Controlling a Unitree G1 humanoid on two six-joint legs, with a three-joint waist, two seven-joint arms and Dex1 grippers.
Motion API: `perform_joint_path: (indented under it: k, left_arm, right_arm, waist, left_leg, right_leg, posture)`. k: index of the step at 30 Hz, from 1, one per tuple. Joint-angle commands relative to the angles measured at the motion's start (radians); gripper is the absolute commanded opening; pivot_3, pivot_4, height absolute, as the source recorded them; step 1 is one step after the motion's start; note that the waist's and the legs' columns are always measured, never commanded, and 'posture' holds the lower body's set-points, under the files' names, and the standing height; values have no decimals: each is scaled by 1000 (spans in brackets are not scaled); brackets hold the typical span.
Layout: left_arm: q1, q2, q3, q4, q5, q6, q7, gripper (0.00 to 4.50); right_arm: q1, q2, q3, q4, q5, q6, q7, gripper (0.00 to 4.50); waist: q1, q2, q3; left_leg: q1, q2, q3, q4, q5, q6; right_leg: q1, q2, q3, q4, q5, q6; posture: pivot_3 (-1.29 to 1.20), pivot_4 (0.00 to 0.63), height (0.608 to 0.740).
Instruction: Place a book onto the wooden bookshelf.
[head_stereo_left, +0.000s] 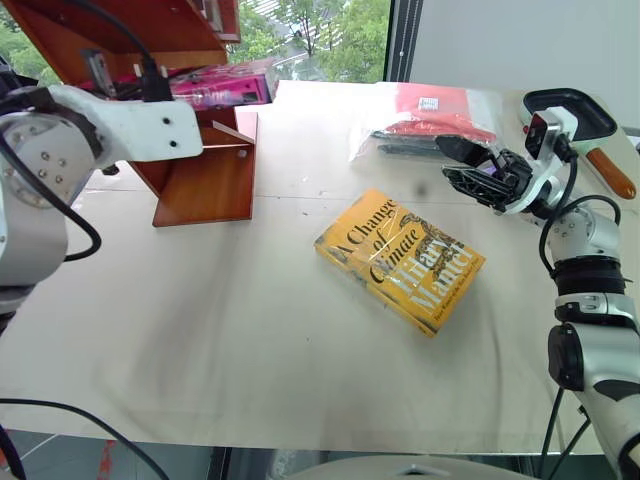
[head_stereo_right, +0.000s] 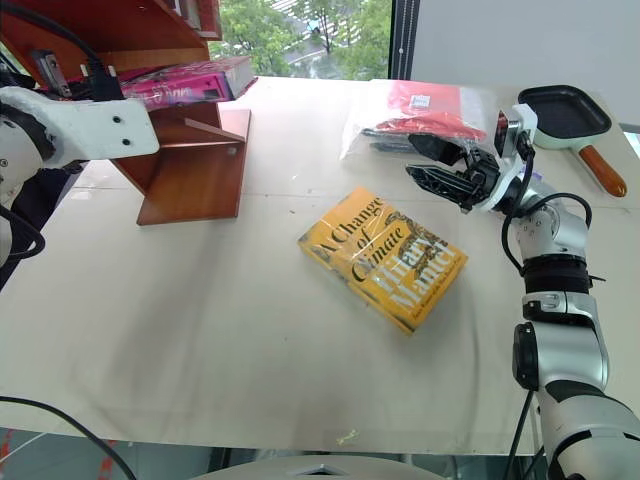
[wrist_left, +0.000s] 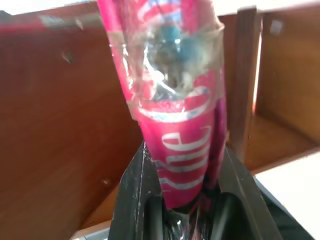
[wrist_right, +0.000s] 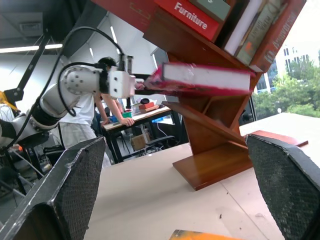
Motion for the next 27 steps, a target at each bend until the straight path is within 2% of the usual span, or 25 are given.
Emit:
perform_joint_path:
  k: [1,6,10,16,22,24,25,27]
  left_arm:
    - [-29,1,33,37,35,-28,-8,198]
    - [-31,-26,35,81,55,-42,-13,198]
    - [-56,-82,46,90,36,-19,-28,198]
    - [-56,-94,46,103,42,-27,-48,198]
    - [-55,-81,46,112,45,-21,-91,198]
    - [-49,-70,46,110,44,-12,-120,1220]
    - [-50,-68,48,113,47,-17,-120,1527]
    - [-55,-74,54,116,52,-12,-121,2431]
  right_arm:
    - [-13,-3,-40,-57,30,16,-23,4427]
    - [-9,-3,-52,-71,29,22,-58,4427]
    - [-15,17,-62,-68,5,-14,-124,4427]
    - [-10,32,-46,-61,-56,-72,-206,4427]
    - [-5,43,-45,-65,-63,-74,-213,4427]
    - [-6,46,-43,-60,-67,-77,-212,4500]
    - [-7,47,-42,-57,-68,-78,-211,4500]
    - [-9,48,-42,-54,-70,-78,-210,4500]
  waist:
    - [0,0,0]
    - [-3,0,0]
    - [-3,0,0]
    - [-3,0,0]
    - [-5,0,0]
    - [-5,0,0]
    - [-5,0,0]
    - [-4,0,0]
  left_leg:
    - [0,0,0,0,0,0]
    - [0,0,0,1,0,0]
    - [0,0,0,3,0,0]
    - [1,0,1,6,0,0]
    - [1,0,1,6,0,0]
    - [1,0,2,6,0,0]
    - [1,0,2,6,0,0]
    - [1,0,2,6,0,0]
  right_leg:
    - [0,0,0,0,0,0]
    - [0,0,1,1,0,0]
    - [-1,0,1,6,0,0]
    - [-3,0,4,10,0,0]
    - [-3,0,5,11,0,0]
    - [-3,0,5,11,0,0]
    - [-3,0,5,11,0,0]
    - [-3,0,5,11,0,0]
  posture:
    - [0,150,731]
    - [0,150,731]
    - [0,150,731]
    - [0,150,731]
    - [0,150,731]
    - [0,150,731]
    - [0,150,731]
    - [0,150,731]
